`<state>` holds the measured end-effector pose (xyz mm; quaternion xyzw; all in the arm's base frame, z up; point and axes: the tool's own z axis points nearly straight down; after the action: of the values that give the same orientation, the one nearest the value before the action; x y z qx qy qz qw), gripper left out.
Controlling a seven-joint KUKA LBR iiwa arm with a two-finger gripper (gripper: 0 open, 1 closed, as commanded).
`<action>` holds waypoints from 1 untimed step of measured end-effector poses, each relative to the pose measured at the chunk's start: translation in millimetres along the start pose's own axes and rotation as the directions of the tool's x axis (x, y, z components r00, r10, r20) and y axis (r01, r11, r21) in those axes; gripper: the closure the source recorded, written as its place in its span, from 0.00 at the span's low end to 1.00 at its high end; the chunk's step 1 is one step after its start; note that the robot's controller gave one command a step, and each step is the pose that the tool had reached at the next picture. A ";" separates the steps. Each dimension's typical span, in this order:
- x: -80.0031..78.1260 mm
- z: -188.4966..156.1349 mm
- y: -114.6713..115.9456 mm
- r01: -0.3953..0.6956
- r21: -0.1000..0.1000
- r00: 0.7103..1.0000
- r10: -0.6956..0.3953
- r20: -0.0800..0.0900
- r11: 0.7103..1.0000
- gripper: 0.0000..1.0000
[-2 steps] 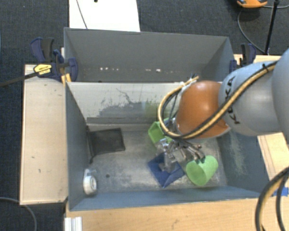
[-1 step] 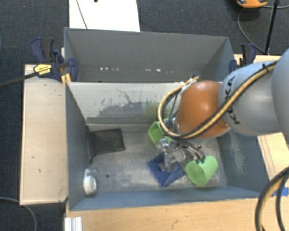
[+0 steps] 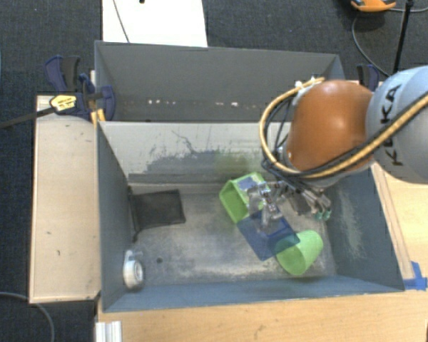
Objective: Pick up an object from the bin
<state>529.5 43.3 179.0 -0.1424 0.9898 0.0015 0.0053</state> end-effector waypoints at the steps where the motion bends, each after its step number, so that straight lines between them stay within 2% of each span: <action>1: 0.0 0.0 0.0 -0.002 0.000 1.000 0.002 0.000 1.000 1.00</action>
Offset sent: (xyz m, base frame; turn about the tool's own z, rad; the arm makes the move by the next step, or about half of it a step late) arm 0.0031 -0.0033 0.0452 0.0181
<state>529.5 43.3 178.9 -0.1416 0.9899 0.0016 0.0053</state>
